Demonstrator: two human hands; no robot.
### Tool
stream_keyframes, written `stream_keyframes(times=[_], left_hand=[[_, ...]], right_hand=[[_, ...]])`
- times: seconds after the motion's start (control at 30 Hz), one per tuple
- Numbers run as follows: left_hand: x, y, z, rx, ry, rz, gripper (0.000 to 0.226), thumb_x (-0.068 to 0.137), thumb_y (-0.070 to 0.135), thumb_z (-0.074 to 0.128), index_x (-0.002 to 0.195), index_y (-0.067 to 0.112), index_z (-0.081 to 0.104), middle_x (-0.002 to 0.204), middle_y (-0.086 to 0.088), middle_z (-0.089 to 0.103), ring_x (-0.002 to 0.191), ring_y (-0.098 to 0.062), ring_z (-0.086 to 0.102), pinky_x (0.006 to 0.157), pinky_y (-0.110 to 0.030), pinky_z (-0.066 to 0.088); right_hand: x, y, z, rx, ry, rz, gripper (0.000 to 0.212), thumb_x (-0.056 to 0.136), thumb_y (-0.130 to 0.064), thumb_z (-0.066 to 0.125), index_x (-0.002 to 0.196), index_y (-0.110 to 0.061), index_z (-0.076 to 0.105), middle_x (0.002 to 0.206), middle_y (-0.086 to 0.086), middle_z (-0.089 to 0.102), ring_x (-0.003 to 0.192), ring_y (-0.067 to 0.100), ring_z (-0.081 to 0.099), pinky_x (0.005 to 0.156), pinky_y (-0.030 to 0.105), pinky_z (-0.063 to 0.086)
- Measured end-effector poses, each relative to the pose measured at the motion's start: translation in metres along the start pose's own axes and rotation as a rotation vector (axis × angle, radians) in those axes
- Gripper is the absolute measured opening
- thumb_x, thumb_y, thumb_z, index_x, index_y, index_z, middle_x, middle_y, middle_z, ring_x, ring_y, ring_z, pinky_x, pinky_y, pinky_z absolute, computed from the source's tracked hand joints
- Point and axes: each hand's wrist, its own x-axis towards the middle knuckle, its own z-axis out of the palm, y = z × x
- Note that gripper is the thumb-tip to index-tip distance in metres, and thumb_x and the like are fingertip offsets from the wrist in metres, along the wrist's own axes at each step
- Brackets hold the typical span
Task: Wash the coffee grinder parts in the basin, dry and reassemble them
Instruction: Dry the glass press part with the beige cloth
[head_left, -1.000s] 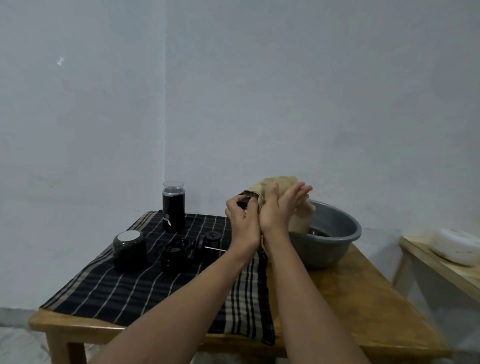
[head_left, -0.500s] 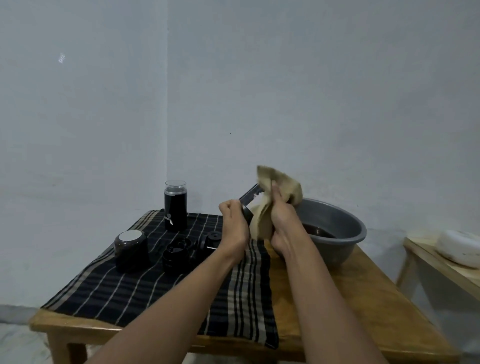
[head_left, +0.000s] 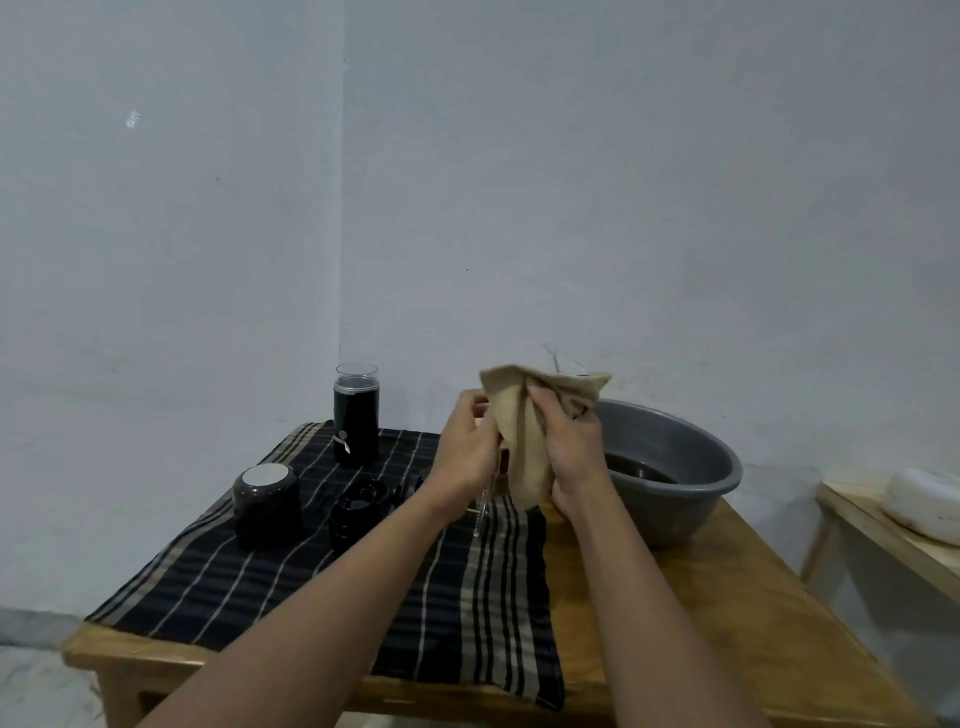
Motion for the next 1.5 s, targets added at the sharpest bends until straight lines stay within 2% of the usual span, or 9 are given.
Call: stream_keyframes(times=[0.13, 0.3, 0.43, 0.53, 0.87, 1.03, 1.17, 1.27, 1.5], left_hand=[[-0.022, 0.021, 0.011, -0.046, -0.117, 0.138, 0.035, 0.105, 0.048, 0.048, 0.115, 0.014, 0.051, 0.099, 0.009, 0.058, 0.097, -0.009, 0.058, 0.081, -0.020, 0.046], [-0.016, 0.014, 0.014, -0.014, 0.059, 0.184, 0.071, 0.076, 0.085, 0.048, 0.109, 0.023, 0.055, 0.096, 0.003, 0.069, 0.087, -0.009, 0.069, 0.081, -0.034, 0.058], [-0.016, 0.013, 0.008, 0.129, -0.025, 0.256, 0.068, 0.078, 0.083, 0.053, 0.118, 0.028, 0.055, 0.102, 0.011, 0.068, 0.095, -0.004, 0.067, 0.083, -0.026, 0.055], [-0.007, 0.009, 0.005, 0.044, -0.102, 0.137, 0.068, 0.073, 0.073, 0.068, 0.121, 0.027, 0.056, 0.112, 0.005, 0.070, 0.105, -0.012, 0.069, 0.088, -0.034, 0.059], [0.013, 0.024, 0.015, -0.685, 0.242, -0.228, 0.017, 0.090, 0.021, 0.075, 0.082, 0.012, 0.063, 0.066, 0.000, 0.066, 0.059, -0.014, 0.064, 0.050, -0.020, 0.051], [-0.003, 0.013, 0.031, -0.645, 0.206, -0.126, 0.020, 0.077, 0.005, 0.086, 0.069, 0.018, 0.074, 0.077, -0.011, 0.074, 0.070, -0.022, 0.072, 0.068, -0.032, 0.062], [0.003, 0.010, 0.017, -0.684, 0.147, -0.125, 0.050, 0.059, 0.024, 0.096, 0.099, 0.009, 0.072, 0.095, -0.021, 0.072, 0.088, -0.036, 0.070, 0.086, -0.052, 0.060], [0.002, 0.003, 0.017, -0.715, 0.161, -0.147, 0.061, 0.067, 0.031, 0.094, 0.113, 0.001, 0.067, 0.096, -0.019, 0.073, 0.084, -0.031, 0.072, 0.088, -0.050, 0.059], [0.002, 0.017, 0.008, -0.417, 0.098, -0.035, 0.067, 0.064, 0.041, 0.093, 0.111, -0.001, 0.069, 0.090, -0.012, 0.075, 0.083, -0.022, 0.072, 0.069, -0.033, 0.055]], right_hand=[[0.000, 0.001, 0.013, -0.157, -0.131, 0.101, 0.097, 0.064, -0.100, 0.044, 0.122, -0.026, 0.068, 0.127, 0.010, 0.064, 0.113, 0.026, 0.065, 0.100, 0.049, 0.053], [-0.011, 0.000, 0.021, -0.004, 0.188, -0.157, 0.044, 0.090, -0.061, 0.059, 0.095, -0.019, 0.072, 0.088, 0.002, 0.077, 0.089, 0.024, 0.074, 0.081, 0.040, 0.059], [-0.001, -0.012, 0.004, 0.201, -0.165, 0.092, 0.078, 0.089, -0.075, 0.039, 0.104, -0.005, 0.072, 0.100, 0.015, 0.075, 0.089, 0.027, 0.074, 0.086, 0.040, 0.058], [0.001, -0.023, 0.003, 0.051, -0.181, 0.099, 0.049, 0.104, -0.039, 0.039, 0.074, -0.008, 0.062, 0.072, 0.012, 0.067, 0.059, 0.020, 0.068, 0.060, 0.027, 0.058], [-0.015, 0.043, 0.020, -0.592, -0.092, -0.479, 0.050, 0.098, -0.070, 0.027, 0.125, -0.036, 0.051, 0.119, -0.007, 0.061, 0.111, 0.006, 0.059, 0.095, 0.030, 0.052], [-0.002, 0.021, 0.027, -0.082, 0.233, 0.016, 0.027, 0.104, -0.038, 0.046, 0.092, -0.020, 0.062, 0.092, 0.004, 0.069, 0.084, 0.020, 0.066, 0.071, 0.034, 0.053], [0.007, 0.002, 0.005, 0.422, 0.010, 0.478, 0.057, 0.100, -0.053, 0.034, 0.075, -0.017, 0.070, 0.085, 0.010, 0.069, 0.087, 0.027, 0.064, 0.081, 0.037, 0.050], [-0.005, 0.006, 0.013, 0.360, -0.020, 0.414, 0.067, 0.098, -0.066, 0.037, 0.115, -0.009, 0.069, 0.111, 0.024, 0.069, 0.109, 0.035, 0.066, 0.095, 0.043, 0.053], [-0.008, 0.018, 0.014, 0.366, 0.025, 0.174, 0.052, 0.105, -0.049, 0.028, 0.095, -0.012, 0.063, 0.095, 0.009, 0.063, 0.088, 0.021, 0.061, 0.082, 0.037, 0.051]])
